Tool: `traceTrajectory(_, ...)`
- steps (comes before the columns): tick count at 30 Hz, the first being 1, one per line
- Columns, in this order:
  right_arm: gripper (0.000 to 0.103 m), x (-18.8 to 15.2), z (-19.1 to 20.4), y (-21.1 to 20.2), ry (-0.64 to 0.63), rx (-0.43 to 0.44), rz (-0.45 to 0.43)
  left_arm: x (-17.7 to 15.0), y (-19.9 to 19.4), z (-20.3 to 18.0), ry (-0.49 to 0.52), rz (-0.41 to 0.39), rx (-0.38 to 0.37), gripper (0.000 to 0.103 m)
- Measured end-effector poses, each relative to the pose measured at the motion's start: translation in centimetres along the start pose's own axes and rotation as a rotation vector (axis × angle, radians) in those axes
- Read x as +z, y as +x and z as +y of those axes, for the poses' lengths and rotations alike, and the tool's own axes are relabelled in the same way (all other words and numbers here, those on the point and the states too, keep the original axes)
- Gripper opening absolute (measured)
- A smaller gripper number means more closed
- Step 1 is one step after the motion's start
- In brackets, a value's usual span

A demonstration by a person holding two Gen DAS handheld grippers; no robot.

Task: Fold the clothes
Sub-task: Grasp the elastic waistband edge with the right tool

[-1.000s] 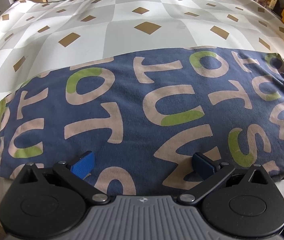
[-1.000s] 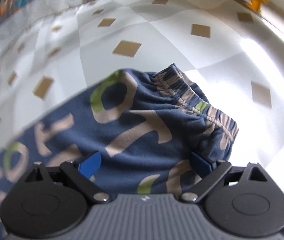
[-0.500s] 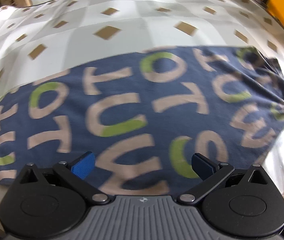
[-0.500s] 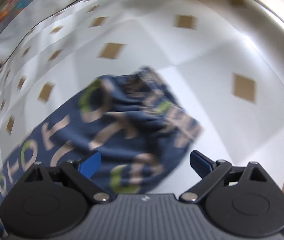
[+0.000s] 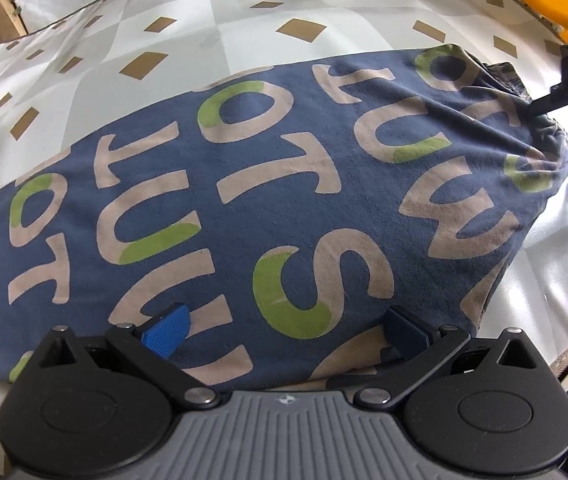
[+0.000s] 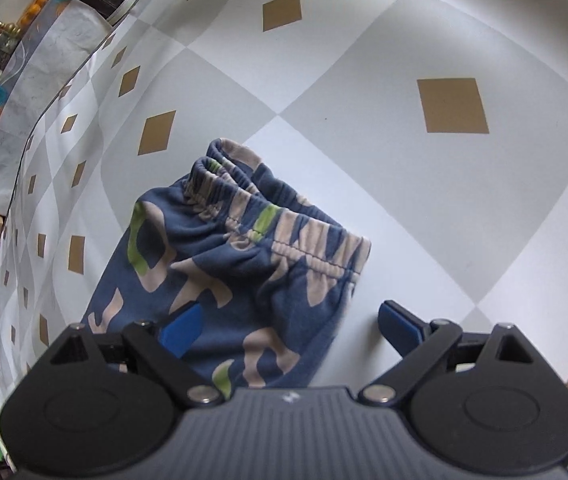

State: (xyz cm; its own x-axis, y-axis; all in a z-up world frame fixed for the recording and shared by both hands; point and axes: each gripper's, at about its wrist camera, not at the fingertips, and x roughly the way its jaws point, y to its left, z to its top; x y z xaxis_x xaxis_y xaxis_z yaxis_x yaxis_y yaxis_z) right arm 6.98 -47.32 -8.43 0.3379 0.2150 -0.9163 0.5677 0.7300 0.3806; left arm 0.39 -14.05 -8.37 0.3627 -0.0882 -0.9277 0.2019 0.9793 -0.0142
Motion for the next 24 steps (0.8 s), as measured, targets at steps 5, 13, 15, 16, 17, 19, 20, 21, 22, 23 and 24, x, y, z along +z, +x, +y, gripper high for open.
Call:
traceTrajectory(5, 0.093, -0.4, 1.5, 0.4, -0.092, -0.048, -0.023, -0.1, 0.0, 0.0, -0.004, -0.001, 0.000, 0.103)
traceTrajectory(13, 0.062, -0.6, 2.1, 0.2, -0.166, -0.094, -0.092, -0.3, 0.0, 0.1, -0.007, 0.005, -0.002, 0.103)
traceTrajectory(15, 0.046, -0.5, 1.8, 0.0, -0.159, -0.096, -0.106, -0.3, 0.0, 0.1, -0.007, 0.005, -0.002, 0.103)
traceTrajectory(16, 0.044, -0.4, 1.7, 0.0, -0.152, -0.093, -0.112, -0.4, 0.0, 0.1, -0.007, 0.004, -0.002, 0.103)
traceTrajectory(17, 0.039, -0.3, 1.5, -0.1, -0.142, -0.084, -0.115, -0.5, 0.0, 0.1, -0.007, 0.004, -0.002, 0.103)
traceTrajectory(19, 0.033, -0.2, 1.2, -0.2, -0.124, -0.072, -0.116, -0.5, -0.1, 0.1, -0.007, 0.006, -0.002, 0.103)
traceTrajectory(20, 0.031, -0.1, 1.1, -0.2, -0.116, -0.066, -0.116, -0.5, -0.1, 0.1, -0.009, 0.007, -0.001, 0.103)
traceTrajectory(21, 0.030, -0.1, 1.0, -0.3, -0.108, -0.059, -0.116, -0.4, -0.1, 0.0, -0.010, 0.010, -0.001, 0.103)
traceTrajectory(22, 0.029, -0.1, 1.0, -0.4, -0.108, -0.054, -0.119, -0.4, -0.1, 0.0, -0.011, 0.012, -0.001, 0.103)
traceTrajectory(23, 0.027, -0.1, 1.1, -0.5, -0.109, -0.049, -0.122, -0.4, -0.1, 0.0, -0.011, 0.015, -0.001, 0.103)
traceTrajectory(24, 0.026, -0.1, 1.2, -0.6, -0.117, -0.046, -0.127, -0.3, -0.1, 0.0, -0.012, 0.018, -0.001, 0.103)
